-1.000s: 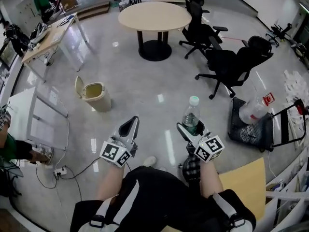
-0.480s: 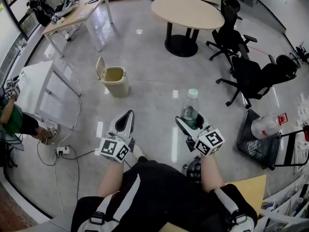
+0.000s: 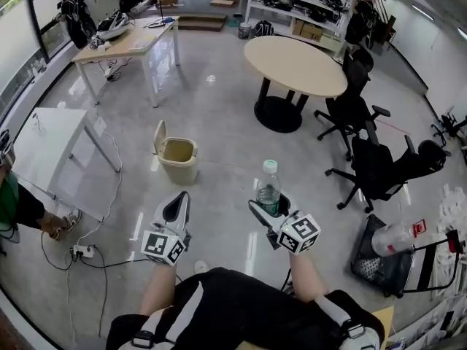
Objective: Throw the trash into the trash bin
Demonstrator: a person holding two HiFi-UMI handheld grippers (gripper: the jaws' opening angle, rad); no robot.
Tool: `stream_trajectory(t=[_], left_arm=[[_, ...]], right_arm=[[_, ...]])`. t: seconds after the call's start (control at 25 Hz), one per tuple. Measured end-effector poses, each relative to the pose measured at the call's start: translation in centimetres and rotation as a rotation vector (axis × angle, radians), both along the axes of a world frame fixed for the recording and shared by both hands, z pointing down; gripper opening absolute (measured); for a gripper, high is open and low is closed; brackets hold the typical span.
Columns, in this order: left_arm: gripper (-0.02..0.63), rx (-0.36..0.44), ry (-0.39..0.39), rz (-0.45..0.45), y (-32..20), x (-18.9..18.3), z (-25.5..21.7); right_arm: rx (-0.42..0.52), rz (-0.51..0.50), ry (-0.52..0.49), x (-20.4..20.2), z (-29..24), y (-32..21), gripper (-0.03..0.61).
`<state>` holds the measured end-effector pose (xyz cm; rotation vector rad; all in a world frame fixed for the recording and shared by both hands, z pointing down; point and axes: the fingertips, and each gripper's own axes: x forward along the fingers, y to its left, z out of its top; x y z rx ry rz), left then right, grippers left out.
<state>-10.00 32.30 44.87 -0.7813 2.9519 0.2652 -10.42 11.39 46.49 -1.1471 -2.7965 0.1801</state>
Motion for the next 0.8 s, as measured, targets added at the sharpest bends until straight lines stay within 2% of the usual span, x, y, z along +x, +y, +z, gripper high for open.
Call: stream_trajectory(t=[0.12,0.44,0.8], left_arm=[[0.002,0.014,0.020,-0.020,2.9,-1.2,1.0],[0.002,0.030,-0.011,-0.118,11.8,-3.1,0.7],[0.002,0.025,0.015,-0.275,18.3,-5.0,2.1]], right_arm=[[0.089,-0.055,-0.024,-1.9,0.8,4.5,0.321],[0.006,-0.155,0.011,-6.5,0.7,13.7,0.321],[0.030,-0.232,0.053,-10.6,3.3,18.3,0.321]])
